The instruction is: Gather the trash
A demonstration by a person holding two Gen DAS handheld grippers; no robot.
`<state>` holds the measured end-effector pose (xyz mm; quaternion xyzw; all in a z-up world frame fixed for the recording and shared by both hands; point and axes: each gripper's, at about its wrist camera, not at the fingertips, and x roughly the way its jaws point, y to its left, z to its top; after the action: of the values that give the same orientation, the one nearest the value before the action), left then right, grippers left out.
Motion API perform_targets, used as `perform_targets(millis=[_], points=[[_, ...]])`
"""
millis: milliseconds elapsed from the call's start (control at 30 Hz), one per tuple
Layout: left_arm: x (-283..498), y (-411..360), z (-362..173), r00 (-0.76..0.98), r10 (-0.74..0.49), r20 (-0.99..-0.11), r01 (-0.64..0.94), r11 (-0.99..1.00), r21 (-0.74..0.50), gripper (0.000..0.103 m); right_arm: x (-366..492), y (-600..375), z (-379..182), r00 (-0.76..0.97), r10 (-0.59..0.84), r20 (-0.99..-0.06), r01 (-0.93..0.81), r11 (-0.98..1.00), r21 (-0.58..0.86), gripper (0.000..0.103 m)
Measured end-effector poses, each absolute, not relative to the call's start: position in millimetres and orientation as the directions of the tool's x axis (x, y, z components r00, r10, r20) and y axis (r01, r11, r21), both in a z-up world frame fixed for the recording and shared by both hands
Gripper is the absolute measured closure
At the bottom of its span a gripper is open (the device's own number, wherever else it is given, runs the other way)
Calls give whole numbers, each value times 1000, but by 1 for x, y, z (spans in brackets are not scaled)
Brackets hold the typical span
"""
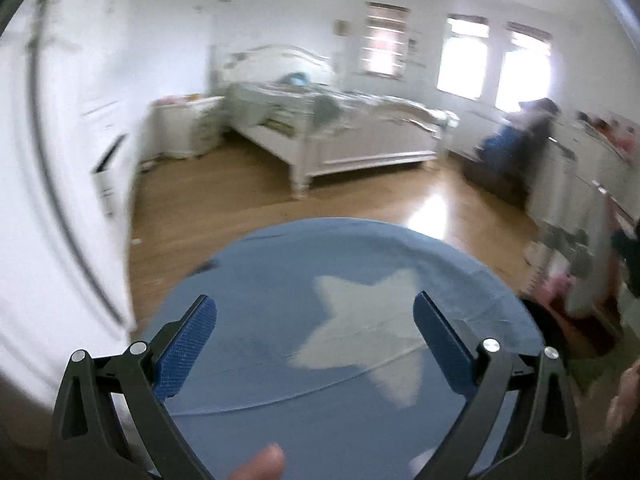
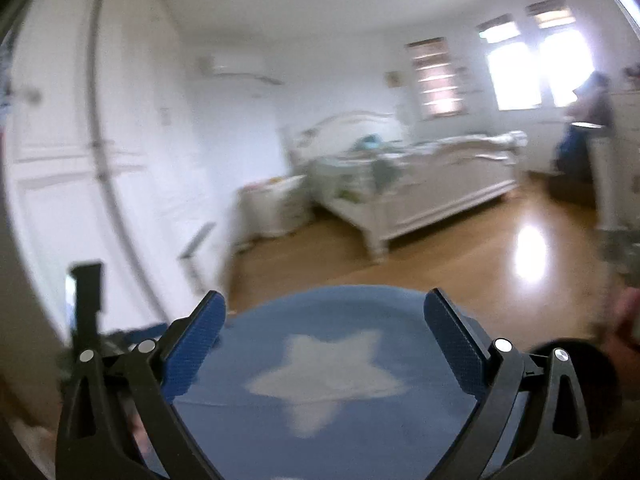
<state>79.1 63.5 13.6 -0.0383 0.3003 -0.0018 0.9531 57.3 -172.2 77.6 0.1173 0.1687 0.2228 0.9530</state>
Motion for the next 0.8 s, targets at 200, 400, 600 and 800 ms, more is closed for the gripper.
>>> perform_targets(millis=[200,400,600,800], points=[[51,120,13,845,25,-534,-114,984,-134,5,39,-100,114,853,486,-190,-445,867,223,5],[39,133,15,873,30,-486,-110,985,-136,5,42,-74,108,894,393,-215,-376,919,116,5],[39,143,16,883,29,-468,-120,979,-166,5,48,-64,99,915,330,-232,-326,944,59,5],[49,149,14,875,41,-482,-147,972,-184,5,64,-61,84,917,295,-269,-296,954,39,5]])
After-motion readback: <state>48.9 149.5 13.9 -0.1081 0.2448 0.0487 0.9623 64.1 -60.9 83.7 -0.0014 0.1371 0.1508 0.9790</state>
